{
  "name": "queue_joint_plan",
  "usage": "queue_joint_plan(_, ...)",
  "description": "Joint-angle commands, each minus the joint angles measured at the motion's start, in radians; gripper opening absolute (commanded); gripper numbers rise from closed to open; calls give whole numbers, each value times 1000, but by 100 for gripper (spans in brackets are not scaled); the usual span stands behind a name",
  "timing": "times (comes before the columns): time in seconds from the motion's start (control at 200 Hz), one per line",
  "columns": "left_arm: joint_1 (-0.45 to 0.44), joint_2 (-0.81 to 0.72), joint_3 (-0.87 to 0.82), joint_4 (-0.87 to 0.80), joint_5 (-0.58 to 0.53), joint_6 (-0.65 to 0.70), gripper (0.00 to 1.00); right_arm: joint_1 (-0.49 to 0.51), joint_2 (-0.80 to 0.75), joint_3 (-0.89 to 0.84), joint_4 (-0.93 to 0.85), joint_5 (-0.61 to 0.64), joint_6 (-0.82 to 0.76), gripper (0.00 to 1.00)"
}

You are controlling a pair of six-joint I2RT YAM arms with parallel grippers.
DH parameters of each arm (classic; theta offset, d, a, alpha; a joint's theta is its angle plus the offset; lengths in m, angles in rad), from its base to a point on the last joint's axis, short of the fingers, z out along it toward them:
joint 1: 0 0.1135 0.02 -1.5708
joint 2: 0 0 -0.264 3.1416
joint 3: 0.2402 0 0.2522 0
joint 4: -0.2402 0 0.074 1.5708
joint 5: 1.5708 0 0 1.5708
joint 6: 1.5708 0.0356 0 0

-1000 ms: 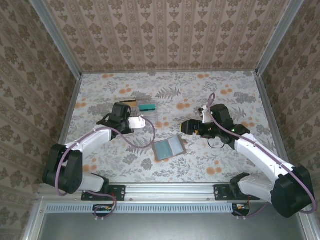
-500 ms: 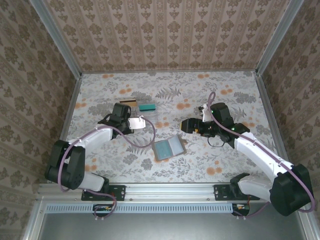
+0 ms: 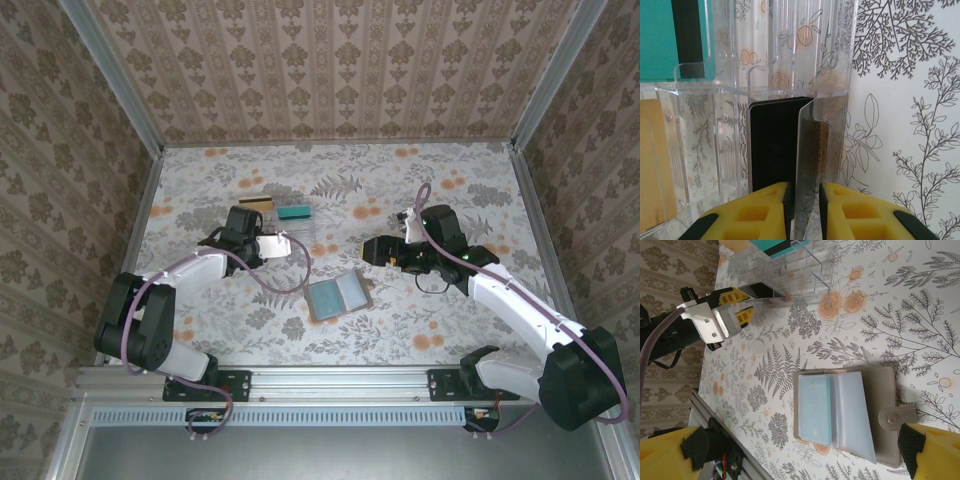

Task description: Take the credit cards out of the card holder

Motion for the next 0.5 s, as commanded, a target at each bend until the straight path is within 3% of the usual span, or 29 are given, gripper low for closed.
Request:
queue_joint_plan(0.0, 13, 9, 24, 5, 7, 1, 23, -7, 9, 20, 20, -20, -7, 100)
queue_joint_plan(0.495, 32, 66, 87, 64, -64, -60, 27, -10, 15, 15, 33, -31, 4, 100)
